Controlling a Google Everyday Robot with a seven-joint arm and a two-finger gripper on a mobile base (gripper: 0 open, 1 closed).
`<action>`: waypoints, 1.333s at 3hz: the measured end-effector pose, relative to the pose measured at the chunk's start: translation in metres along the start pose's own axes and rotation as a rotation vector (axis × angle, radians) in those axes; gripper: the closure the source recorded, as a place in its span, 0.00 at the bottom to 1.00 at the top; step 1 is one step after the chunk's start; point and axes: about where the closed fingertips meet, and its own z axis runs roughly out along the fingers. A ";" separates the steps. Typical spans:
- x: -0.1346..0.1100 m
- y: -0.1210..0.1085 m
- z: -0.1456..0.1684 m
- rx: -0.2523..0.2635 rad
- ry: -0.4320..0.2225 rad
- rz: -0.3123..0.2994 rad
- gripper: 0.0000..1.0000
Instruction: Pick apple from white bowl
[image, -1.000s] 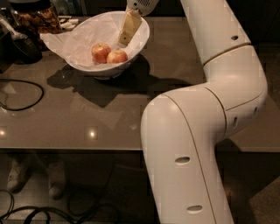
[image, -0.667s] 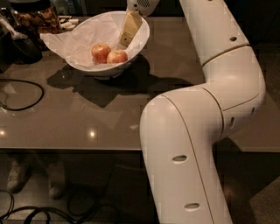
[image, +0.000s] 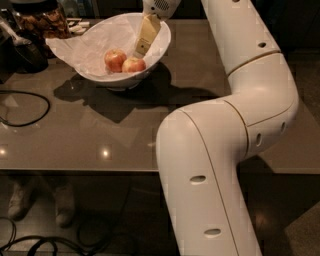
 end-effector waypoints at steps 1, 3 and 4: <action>0.000 0.000 0.001 -0.004 -0.003 -0.002 0.06; -0.002 0.002 0.005 -0.013 0.004 0.002 0.06; -0.004 0.004 0.011 -0.028 0.004 0.003 0.24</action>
Offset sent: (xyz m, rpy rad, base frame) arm -0.0079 -0.0207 0.0125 -0.0802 0.1110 0.0461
